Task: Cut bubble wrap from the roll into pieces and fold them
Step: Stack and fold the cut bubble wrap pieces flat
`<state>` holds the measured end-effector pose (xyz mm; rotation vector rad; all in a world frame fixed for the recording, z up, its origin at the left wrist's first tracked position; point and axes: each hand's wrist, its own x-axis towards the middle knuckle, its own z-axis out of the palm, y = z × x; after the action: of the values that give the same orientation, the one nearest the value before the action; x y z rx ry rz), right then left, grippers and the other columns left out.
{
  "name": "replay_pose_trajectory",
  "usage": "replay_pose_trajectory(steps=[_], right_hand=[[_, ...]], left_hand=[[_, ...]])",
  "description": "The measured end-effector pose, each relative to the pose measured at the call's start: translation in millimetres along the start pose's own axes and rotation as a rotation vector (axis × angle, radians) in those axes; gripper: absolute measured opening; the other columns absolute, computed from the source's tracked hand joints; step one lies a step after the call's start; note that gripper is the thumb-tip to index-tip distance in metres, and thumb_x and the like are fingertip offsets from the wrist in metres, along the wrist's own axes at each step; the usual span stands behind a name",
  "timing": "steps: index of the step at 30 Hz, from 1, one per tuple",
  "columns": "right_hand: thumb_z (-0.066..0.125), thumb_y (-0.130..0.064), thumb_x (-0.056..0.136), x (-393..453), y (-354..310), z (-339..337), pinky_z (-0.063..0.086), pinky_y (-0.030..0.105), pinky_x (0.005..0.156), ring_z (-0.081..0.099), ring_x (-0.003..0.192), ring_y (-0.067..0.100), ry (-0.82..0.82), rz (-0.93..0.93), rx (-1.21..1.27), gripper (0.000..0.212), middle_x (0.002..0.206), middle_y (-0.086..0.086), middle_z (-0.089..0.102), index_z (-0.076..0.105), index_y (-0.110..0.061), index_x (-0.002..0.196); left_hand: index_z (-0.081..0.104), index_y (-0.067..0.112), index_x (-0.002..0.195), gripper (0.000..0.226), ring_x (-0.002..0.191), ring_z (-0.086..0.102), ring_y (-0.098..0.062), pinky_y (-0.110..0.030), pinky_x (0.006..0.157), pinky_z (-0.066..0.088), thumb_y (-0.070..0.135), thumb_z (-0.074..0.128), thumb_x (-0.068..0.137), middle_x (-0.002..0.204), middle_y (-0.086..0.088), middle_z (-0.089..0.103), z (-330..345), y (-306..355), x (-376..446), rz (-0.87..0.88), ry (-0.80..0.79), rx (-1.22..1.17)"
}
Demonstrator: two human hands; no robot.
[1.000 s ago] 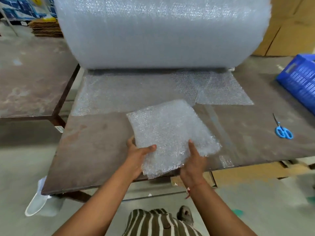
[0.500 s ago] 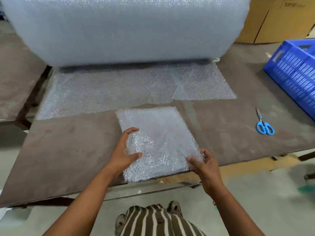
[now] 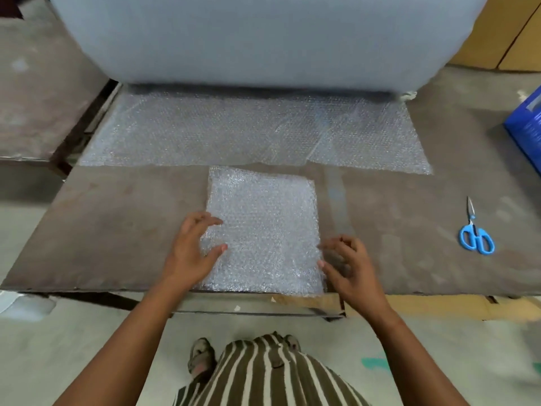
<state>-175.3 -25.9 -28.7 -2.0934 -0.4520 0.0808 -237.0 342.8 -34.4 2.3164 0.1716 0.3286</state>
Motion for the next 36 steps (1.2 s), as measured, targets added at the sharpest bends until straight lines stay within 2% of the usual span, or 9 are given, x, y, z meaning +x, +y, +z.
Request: replay_pose_trajectory(steps=[4,8,13,17,22,25,29,33,36], right_hand=[[0.09,-0.046,0.081,14,11,-17,0.052,0.039,0.107,0.059,0.132,0.009,-0.336,-0.198,-0.099,0.039,0.136,-0.02,0.064,0.079,-0.038,0.117],[0.09,-0.053,0.076,24,8,-12,0.05,0.031,0.108,0.053,0.133,0.004,-0.537,-0.301,-0.313,0.058,0.138,-0.016,0.064,0.075,-0.03,0.128],[0.091,-0.038,0.082,29,7,-15,0.054,0.035,0.105,0.062,0.127,0.001,-0.465,-0.207,-0.169,0.038,0.13,-0.02,0.073,0.082,-0.033,0.119],[0.083,-0.034,0.096,35,1,-21,0.059,0.04,0.098,0.073,0.116,0.009,-0.512,-0.045,-0.03,0.011,0.118,-0.014,0.08,0.085,-0.031,0.107],[0.071,-0.028,0.105,39,0,-11,0.059,0.033,0.084,0.074,0.093,0.002,-0.412,0.008,-0.128,0.009,0.097,-0.016,0.08,0.08,-0.027,0.101],[0.065,-0.019,0.108,43,-5,-3,0.052,0.022,0.071,0.07,0.076,0.003,-0.253,0.084,-0.07,0.017,0.084,-0.016,0.074,0.07,-0.027,0.094],[0.063,-0.018,0.109,53,-14,8,0.059,0.031,0.058,0.074,0.057,0.022,-0.137,0.197,0.04,0.014,0.089,-0.008,0.08,0.068,-0.017,0.097],[0.063,-0.019,0.11,66,-20,18,0.058,0.044,0.058,0.075,0.06,0.032,-0.041,0.322,0.209,0.014,0.095,0.004,0.08,0.069,-0.01,0.1],[0.059,-0.018,0.111,77,-30,20,0.054,0.035,0.048,0.069,0.049,0.02,0.066,0.343,0.245,0.018,0.085,0.016,0.078,0.064,-0.003,0.103]], left_hand=[[0.077,0.034,0.125,0.061,0.14,0.056,-0.005,-0.029,0.117,0.045,0.056,0.093,0.071,0.146,0.009,0.064,-12,-11,-14,0.137,-0.365,-0.056],[0.071,0.041,0.136,0.079,0.147,0.044,0.002,-0.015,0.121,0.032,0.056,0.099,0.064,0.156,0.018,0.053,-21,-25,-18,0.153,-0.482,0.074],[0.079,0.038,0.122,0.054,0.141,0.053,0.003,-0.02,0.118,0.042,0.02,0.1,0.075,0.148,0.012,0.064,-26,-24,-18,0.138,-0.425,-0.006],[0.085,0.037,0.11,0.028,0.135,0.059,0.002,-0.019,0.11,0.05,0.022,0.09,0.087,0.142,0.016,0.067,-31,-19,-16,0.075,-0.424,-0.078],[0.085,0.041,0.097,0.029,0.124,0.065,0.005,-0.014,0.108,0.048,0.013,0.088,0.089,0.129,0.025,0.073,-34,-11,-6,0.016,-0.426,-0.115],[0.082,0.042,0.103,0.018,0.121,0.064,0.01,-0.013,0.109,0.047,0.031,0.086,0.09,0.125,0.037,0.069,-38,-3,1,-0.066,-0.471,-0.143],[0.062,0.047,0.132,0.059,0.115,0.059,0.013,-0.013,0.101,0.046,0.06,0.084,0.079,0.128,0.041,0.056,-39,8,5,-0.174,-0.488,-0.088],[0.06,0.048,0.131,0.061,0.112,0.063,0.011,-0.029,0.096,0.059,0.038,0.094,0.081,0.123,0.023,0.068,-28,7,16,-0.196,-0.351,-0.061],[0.063,0.042,0.125,0.059,0.094,0.075,-0.004,-0.041,0.091,0.063,0.019,0.095,0.081,0.094,0.013,0.079,-21,3,26,-0.262,-0.247,-0.136]])
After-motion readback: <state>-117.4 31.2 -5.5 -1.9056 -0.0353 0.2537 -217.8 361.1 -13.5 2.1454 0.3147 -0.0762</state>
